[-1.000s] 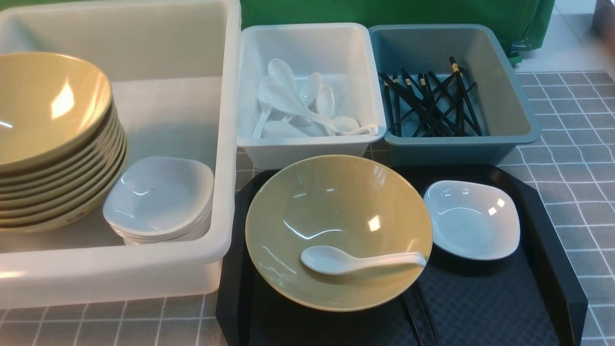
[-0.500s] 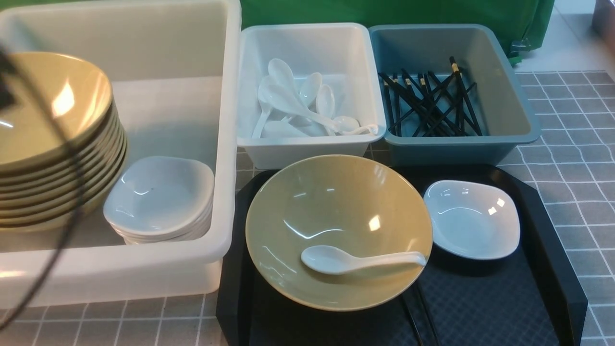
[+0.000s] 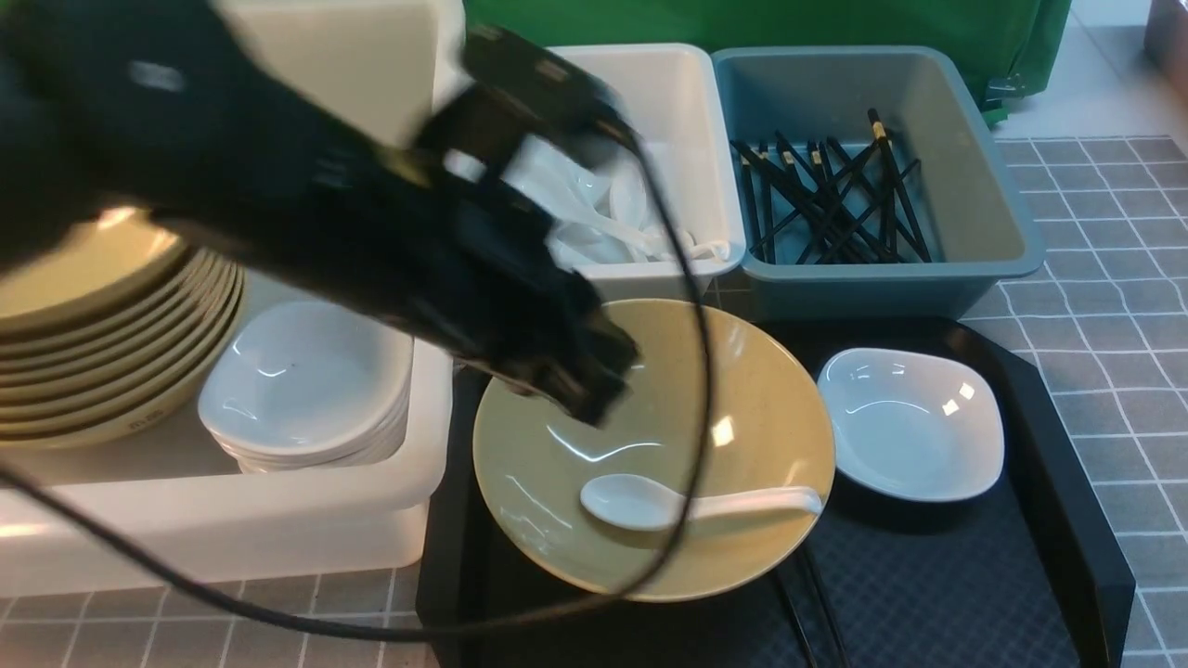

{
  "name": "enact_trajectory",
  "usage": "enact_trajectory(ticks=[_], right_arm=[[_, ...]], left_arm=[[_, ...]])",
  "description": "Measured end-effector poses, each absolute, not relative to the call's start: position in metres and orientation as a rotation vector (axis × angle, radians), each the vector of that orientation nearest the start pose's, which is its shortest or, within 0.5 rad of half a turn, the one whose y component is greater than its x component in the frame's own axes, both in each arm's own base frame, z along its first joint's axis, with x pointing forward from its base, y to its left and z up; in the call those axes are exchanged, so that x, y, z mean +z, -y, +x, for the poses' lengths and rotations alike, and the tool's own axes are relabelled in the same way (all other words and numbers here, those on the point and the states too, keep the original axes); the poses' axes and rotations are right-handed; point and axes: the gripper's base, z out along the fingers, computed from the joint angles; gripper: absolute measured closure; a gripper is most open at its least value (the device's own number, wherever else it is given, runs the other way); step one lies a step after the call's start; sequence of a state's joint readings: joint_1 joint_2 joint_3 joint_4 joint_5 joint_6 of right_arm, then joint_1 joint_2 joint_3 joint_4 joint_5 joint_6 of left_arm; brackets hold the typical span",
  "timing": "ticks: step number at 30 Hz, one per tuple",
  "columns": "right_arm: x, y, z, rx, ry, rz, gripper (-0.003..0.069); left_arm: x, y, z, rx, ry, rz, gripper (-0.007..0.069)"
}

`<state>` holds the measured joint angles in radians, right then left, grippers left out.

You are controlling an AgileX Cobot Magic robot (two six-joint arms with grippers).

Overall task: On grey table put chopsticks spoon bowls plates into blue grey white boxes.
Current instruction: 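Pick up the spoon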

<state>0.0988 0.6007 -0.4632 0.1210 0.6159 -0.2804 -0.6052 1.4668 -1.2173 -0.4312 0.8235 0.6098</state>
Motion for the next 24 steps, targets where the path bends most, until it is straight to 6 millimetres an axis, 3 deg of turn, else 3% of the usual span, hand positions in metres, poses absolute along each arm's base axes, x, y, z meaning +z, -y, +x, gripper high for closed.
enact_trajectory(ticks=[3,6,10,13,18,24], right_arm=[[0.261,-0.019,0.111,0.068,-2.199,-0.322,0.0623],[0.253,-0.022,0.110,0.129,-2.204,-0.305,0.0623],[0.256,-0.025,0.112,0.164,-2.164,-0.297,0.0623],[0.257,-0.025,0.112,0.170,-2.154,-0.292,0.0623],[0.257,-0.025,0.113,0.170,-2.149,-0.291,0.0623],[0.257,-0.025,0.113,0.170,-2.150,-0.291,0.0623]], left_arm=[[0.303,0.216,0.249,-0.456,-2.168,1.342,0.0400],[0.271,0.238,0.261,-0.389,-2.115,1.513,0.0253],[0.233,0.250,0.269,-0.362,-2.112,1.664,0.0193],[0.211,0.254,0.274,-0.361,-2.137,1.715,0.0193],[0.192,0.259,0.277,-0.365,-2.119,1.792,0.0223],[0.182,0.262,0.282,-0.346,-2.049,1.841,0.0403]])
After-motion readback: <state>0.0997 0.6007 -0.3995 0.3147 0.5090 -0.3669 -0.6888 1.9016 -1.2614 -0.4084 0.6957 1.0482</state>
